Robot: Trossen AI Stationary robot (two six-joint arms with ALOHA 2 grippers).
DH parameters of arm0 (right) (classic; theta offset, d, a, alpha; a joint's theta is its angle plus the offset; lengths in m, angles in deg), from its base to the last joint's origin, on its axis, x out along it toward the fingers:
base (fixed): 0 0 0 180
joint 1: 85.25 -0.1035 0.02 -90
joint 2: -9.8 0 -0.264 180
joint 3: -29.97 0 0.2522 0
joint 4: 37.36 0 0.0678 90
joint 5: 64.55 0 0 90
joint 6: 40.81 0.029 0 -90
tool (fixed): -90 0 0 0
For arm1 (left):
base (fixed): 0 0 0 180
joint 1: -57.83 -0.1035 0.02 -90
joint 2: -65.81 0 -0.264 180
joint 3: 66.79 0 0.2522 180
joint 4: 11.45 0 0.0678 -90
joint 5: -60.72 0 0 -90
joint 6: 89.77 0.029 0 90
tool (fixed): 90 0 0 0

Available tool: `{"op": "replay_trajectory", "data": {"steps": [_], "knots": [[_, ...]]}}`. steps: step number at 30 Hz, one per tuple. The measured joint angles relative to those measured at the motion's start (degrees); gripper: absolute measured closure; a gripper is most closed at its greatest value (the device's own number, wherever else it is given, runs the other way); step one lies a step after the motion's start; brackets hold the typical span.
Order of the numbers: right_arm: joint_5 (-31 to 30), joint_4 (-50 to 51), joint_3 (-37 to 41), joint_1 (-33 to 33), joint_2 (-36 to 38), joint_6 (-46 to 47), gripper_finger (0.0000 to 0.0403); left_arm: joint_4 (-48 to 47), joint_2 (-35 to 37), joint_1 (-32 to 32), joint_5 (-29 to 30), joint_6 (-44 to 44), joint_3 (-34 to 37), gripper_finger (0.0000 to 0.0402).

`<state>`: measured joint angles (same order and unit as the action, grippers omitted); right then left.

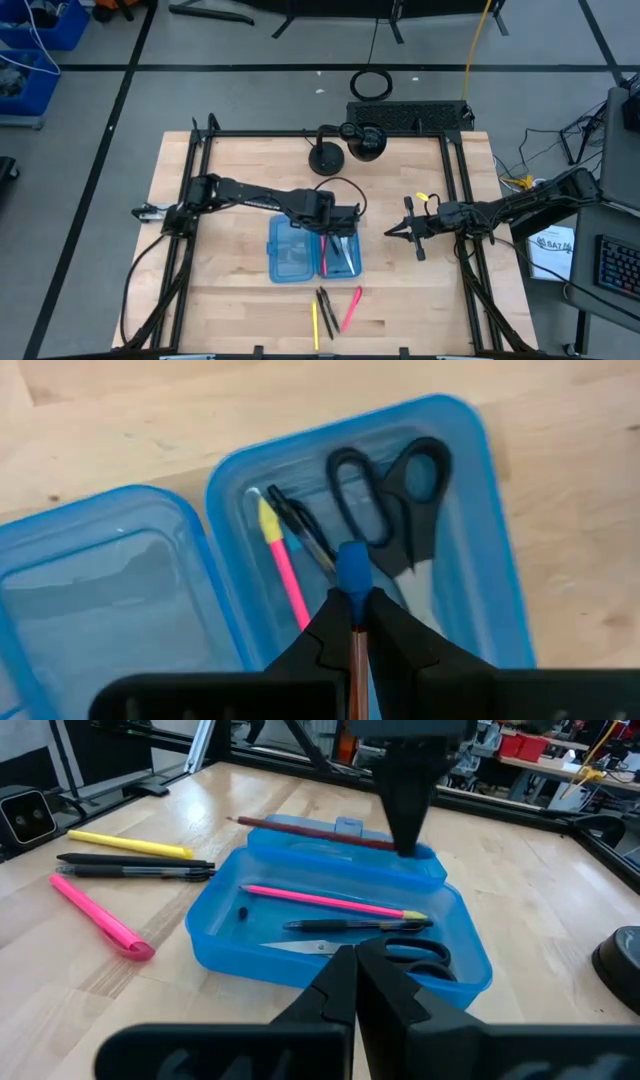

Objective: Pick & place school supplies into a supply box
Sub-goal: Put the brown pencil into the blue supply box

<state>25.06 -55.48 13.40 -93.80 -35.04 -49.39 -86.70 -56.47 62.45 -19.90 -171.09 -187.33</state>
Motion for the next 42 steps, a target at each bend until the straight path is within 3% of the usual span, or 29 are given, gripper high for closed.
{"op": "replay_trajectory", "data": {"steps": [15, 36, 42], "knots": [[0.0, -0.4, 0.0, 0.0, 0.0, 0.0, 0.0403, 11.7, 0.1, -2.7, 0.6, 2.2, 8.3, 0.0383], [0.2, -0.4, 0.0, 0.0, 0.0, 0.0, 0.0403, 12.4, 0.0, -2.8, 0.2, -6.1, 14.4, 0.0383], [0.4, -0.5, 0.0, 0.0, 0.0, 0.0, 0.0403, 16.6, 0.0, -2.8, -0.4, -4.7, 15.3, 0.0383]]}}
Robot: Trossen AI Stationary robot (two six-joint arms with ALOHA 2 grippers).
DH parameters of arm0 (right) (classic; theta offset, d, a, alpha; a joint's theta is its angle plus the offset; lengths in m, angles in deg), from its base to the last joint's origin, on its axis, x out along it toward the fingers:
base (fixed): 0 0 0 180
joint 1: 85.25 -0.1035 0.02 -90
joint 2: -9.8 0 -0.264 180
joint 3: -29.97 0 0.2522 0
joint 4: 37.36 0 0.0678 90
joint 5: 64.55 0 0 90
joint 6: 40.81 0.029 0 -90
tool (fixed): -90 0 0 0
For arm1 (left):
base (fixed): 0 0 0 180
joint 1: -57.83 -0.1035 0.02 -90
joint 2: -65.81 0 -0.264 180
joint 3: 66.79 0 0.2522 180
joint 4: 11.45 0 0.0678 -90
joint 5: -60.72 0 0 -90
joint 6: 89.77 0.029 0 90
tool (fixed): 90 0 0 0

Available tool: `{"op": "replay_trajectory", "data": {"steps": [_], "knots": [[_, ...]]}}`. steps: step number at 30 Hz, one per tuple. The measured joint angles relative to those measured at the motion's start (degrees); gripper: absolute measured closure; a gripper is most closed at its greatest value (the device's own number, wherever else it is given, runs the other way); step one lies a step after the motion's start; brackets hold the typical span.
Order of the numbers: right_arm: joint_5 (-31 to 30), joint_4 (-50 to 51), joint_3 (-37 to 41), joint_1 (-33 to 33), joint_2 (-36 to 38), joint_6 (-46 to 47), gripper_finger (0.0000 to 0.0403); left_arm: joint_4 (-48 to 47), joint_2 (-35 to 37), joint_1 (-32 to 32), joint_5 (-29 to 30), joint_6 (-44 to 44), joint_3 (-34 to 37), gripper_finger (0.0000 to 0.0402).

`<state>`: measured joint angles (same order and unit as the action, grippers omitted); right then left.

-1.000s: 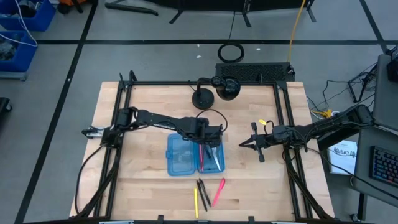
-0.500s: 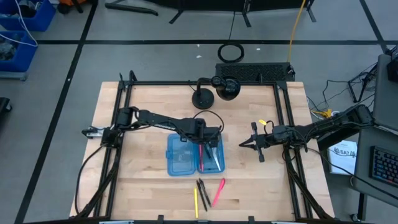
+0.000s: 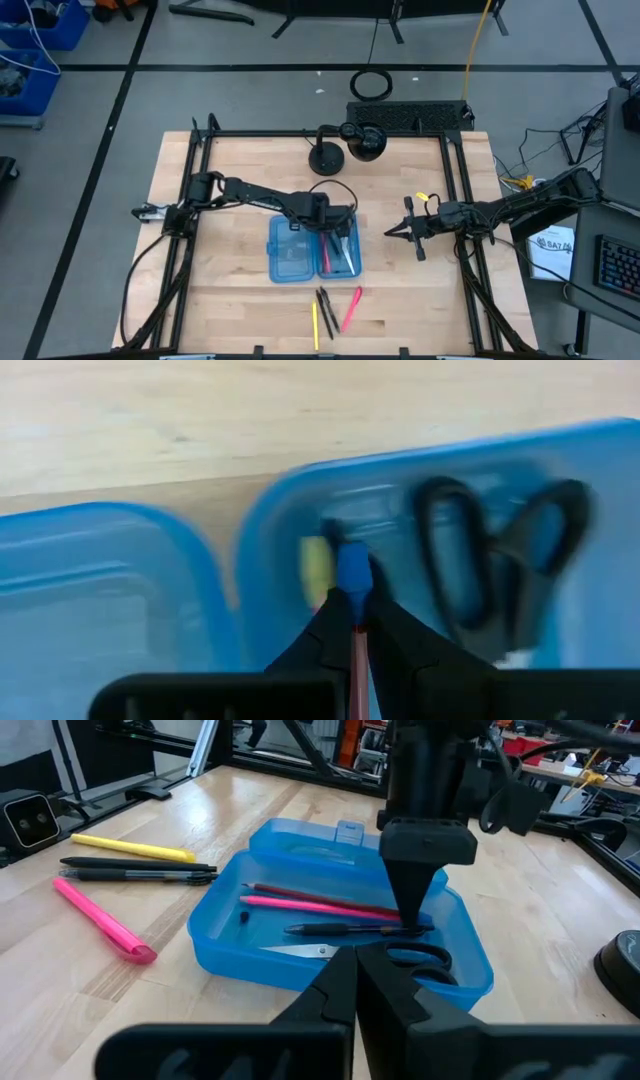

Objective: Pick & place school supplies into a supply box
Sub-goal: Put the brown pencil into the blue supply box

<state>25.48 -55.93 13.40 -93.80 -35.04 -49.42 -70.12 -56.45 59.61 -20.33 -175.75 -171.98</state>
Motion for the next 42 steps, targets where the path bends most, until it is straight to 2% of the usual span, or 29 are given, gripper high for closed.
{"op": "replay_trajectory", "data": {"steps": [3, 7, 10, 13, 18, 25, 35, 39, 42], "knots": [[0.0, 0.0, 0.0, 0.0, 0.0, 0.0, 0.0403, 2.7, 0.0, 0.2, 0.0, 3.3, 0.0, 0.0378], [0.0, 0.0, 0.0, 0.0, 0.0, 0.5, 0.0403, 3.5, 0.0, 0.5, 0.1, 3.4, 0.0, 0.0348], [0.0, 0.0, 0.0, 0.0, 0.0, 0.6, 0.0403, 2.1, 0.0, 0.6, 0.1, 1.4, 0.0, 0.0322], [0.0, 0.0, 0.0, 0.0, 0.0, 0.6, 0.0403, -0.4, 0.0, 0.9, 0.3, -2.5, 0.0, 0.0315], [0.1, 0.0, 0.0, 0.0, 0.0, 0.6, 0.0403, -2.9, 0.0, 1.4, 1.0, -4.7, 0.0, 0.0342], [0.1, 0.0, 0.0, 0.0, 0.0, 0.7, 0.0403, -1.4, 0.0, 2.1, 2.7, -4.6, 0.0, 0.0391], [0.1, -1.0, 0.0, 0.0, 0.0, 2.0, 0.0403, -1.9, 0.0, 3.6, 2.7, -6.0, -0.4, 0.0393], [0.3, -1.3, 0.0, 0.0, 0.0, 2.0, 0.0403, -3.9, 0.0, 4.0, 3.2, -5.9, -2.7, 0.0398], [0.3, -1.3, 0.0, 0.0, 0.0, 2.0, 0.0403, -8.7, 0.0, 4.1, 4.4, -5.2, -5.9, 0.0395]]}}
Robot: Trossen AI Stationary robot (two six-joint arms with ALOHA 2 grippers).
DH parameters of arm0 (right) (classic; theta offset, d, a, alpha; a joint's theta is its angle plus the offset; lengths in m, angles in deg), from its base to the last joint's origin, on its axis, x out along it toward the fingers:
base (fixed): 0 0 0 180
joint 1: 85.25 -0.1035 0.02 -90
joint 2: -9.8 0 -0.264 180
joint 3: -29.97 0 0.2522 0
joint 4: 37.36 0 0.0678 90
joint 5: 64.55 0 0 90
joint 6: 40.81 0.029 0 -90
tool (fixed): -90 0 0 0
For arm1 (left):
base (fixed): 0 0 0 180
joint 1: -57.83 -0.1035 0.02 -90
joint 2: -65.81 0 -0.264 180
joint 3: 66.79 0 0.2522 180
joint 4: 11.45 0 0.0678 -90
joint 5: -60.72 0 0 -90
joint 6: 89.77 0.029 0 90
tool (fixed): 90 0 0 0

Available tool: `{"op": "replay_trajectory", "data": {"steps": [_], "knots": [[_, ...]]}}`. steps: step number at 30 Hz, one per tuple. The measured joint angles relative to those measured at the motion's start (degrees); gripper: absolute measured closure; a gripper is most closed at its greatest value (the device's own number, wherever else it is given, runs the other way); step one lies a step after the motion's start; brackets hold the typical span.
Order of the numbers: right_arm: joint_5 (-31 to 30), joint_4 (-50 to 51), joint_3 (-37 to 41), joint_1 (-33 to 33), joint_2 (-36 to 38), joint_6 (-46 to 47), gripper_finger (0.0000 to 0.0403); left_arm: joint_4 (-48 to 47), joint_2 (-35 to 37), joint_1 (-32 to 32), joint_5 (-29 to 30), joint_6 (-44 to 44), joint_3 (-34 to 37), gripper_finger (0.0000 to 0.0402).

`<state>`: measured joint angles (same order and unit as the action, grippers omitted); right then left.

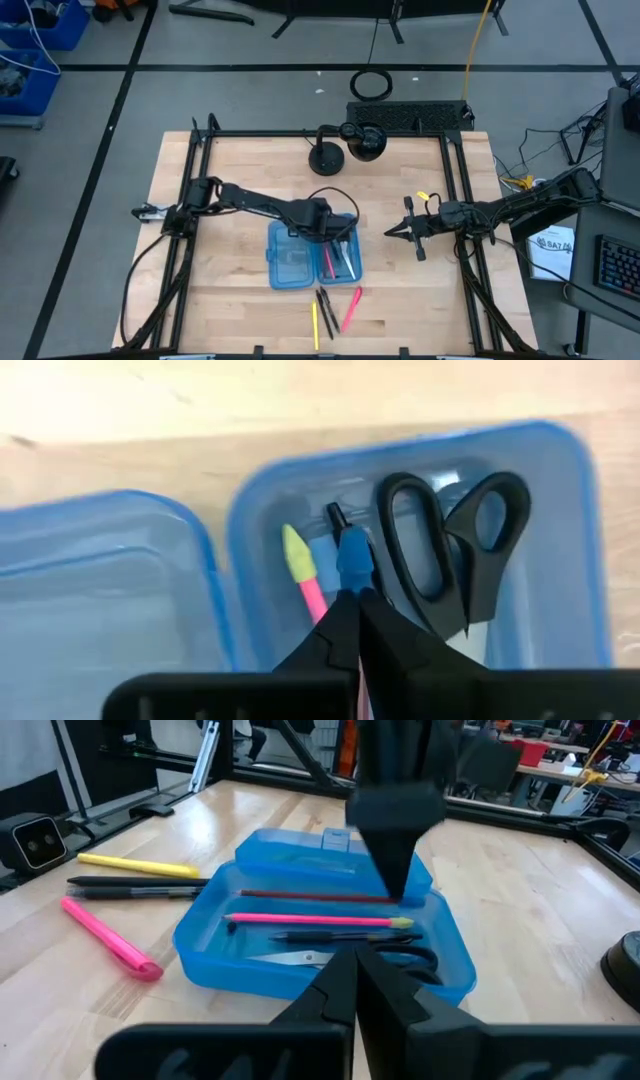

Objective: Pick & place school supplies into a supply box
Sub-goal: Put the brown pencil into the blue supply box

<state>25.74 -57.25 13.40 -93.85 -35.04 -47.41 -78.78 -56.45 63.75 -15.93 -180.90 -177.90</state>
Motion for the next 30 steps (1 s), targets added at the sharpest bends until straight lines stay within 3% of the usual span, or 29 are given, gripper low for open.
{"op": "replay_trajectory", "data": {"steps": [6, 25, 30], "knots": [[0.0, 0.0, 0.0, 0.0, 0.0, 1.5, 0.0403, -7.6, 0.1, 0.6, 1.7, -0.6, -4.3, 0.0397], [0.2, -2.2, 0.0, 0.0, 0.0, 6.3, 0.0403, -6.0, -1.4, 2.5, 3.5, -11.6, -4.0, 0.0399], [0.3, -3.1, 0.0, 0.0, 0.1, 5.6, 0.0403, -5.0, -4.6, 2.8, 1.3, -12.9, -4.0, 0.0394]]}}
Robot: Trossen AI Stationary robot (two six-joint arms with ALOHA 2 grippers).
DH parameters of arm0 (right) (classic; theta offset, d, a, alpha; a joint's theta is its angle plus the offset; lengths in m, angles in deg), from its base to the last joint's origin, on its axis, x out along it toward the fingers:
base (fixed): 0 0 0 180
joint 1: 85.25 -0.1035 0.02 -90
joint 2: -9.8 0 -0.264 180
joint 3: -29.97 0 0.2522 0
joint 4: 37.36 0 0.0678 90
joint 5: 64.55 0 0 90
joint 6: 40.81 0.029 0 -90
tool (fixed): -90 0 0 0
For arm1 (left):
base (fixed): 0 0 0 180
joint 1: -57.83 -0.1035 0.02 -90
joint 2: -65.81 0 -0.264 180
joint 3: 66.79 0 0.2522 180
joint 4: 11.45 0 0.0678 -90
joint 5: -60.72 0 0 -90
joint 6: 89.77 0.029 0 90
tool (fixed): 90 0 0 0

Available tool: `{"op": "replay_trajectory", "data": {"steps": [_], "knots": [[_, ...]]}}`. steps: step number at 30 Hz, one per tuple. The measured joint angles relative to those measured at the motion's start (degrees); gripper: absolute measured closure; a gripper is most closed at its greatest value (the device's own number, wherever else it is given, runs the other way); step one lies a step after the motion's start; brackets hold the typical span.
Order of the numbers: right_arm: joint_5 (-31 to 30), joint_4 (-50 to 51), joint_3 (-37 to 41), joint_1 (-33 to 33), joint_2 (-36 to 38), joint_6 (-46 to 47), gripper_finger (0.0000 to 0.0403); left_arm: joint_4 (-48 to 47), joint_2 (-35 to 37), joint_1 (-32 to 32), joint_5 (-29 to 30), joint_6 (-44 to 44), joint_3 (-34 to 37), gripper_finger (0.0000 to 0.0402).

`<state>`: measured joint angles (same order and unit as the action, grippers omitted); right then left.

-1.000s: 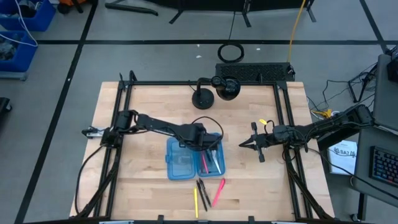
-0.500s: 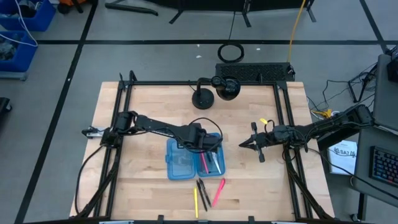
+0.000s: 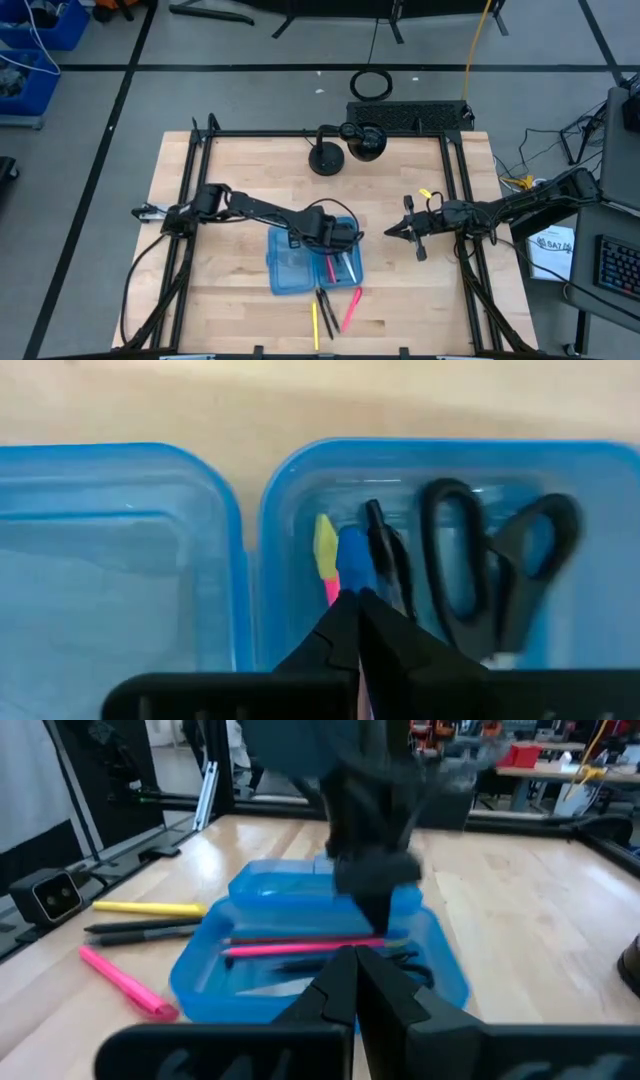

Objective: Pick & place school supplies into a supply box
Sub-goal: Put the brown pencil into the blue supply box, then put the pink pen into the blue supply box

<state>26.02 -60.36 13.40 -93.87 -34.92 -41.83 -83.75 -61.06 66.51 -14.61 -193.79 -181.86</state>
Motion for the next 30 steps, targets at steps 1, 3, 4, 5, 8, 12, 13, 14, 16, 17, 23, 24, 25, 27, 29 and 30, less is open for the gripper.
{"op": "replay_trajectory", "data": {"steps": [1, 3, 4, 5, 8, 12, 13, 14, 16, 17, 23, 24, 25, 27, 29, 30], "knots": [[0.1, -0.4, 0.0, 0.0, 0.1, -0.1, 0.0403, 0.4, -0.7, 0.0, -0.7, 0.2, 0.0, 0.0394], [0.3, -0.2, 0.0, 0.0, 0.4, -0.1, 0.0403, 1.5, -1.3, -0.2, -0.9, 0.5, 0.0, 0.0398], [1.0, -0.3, 0.0, 0.0, 0.4, 0.1, 0.0403, 1.9, -1.4, -0.3, -1.2, 0.7, 0.0, 0.0398], [1.4, -0.4, 0.0, 0.0, 0.4, 0.2, 0.0403, 2.2, -1.5, -0.3, -1.1, 0.8, 0.0, 0.0399], [3.2, -0.3, 0.0, 0.0, 0.4, 0.4, 0.0403, 2.2, -1.5, -0.2, 0.5, 0.5, 0.0, 0.0388], [4.3, -0.3, 0.0, 0.0, 0.4, 0.4, 0.0403, 2.3, -1.5, 0.2, 0.1, -0.1, 0.0, 0.0359], [4.3, -0.3, 0.0, -0.1, 0.4, 0.4, 0.0403, 2.2, -1.5, 0.3, -0.3, -0.2, 0.0, 0.0351], [4.3, -0.3, 0.0, -0.1, 0.4, 0.4, 0.0403, 2.2, -1.5, 0.5, -0.8, -0.3, 0.0, 0.0344], [4.3, -0.3, 0.0, -0.1, 0.4, 0.4, 0.0403, 2.2, -1.5, 0.7, -1.2, -0.3, 0.0, 0.0332], [4.3, -0.3, 0.0, -0.1, 0.4, 0.4, 0.0403, 2.2, -1.5, 0.8, -1.1, -0.3, 0.0, 0.0326], [4.3, -0.3, 0.0, -0.1, 0.4, 0.4, 0.0403, 1.5, 1.7, 0.8, 0.5, 5.2, -1.5, 0.0317], [4.3, -0.3, 0.0, -0.1, 0.5, 0.4, 0.0403, 1.5, 2.9, 0.9, 1.9, 7.6, -2.0, 0.0316], [4.3, -0.3, 0.0, -0.1, 0.5, 0.4, 0.0403, 1.5, 4.1, 1.1, 3.7, 10.4, -2.7, 0.0316], [4.3, -0.4, 0.0, -0.1, 0.5, 0.4, 0.0403, 1.6, 7.4, 1.6, 7.3, 17.9, -3.9, 0.0316], [4.3, -0.5, 0.0, -0.1, 0.5, 0.1, 0.0403, 1.8, 11.1, 2.6, 11.8, 27.2, -4.9, 0.0316], [4.3, -0.5, 0.0, -0.1, 0.4, 0.1, 0.0403, 2.2, 13.1, 3.6, 14.5, 32.4, -5.1, 0.0316]]}}
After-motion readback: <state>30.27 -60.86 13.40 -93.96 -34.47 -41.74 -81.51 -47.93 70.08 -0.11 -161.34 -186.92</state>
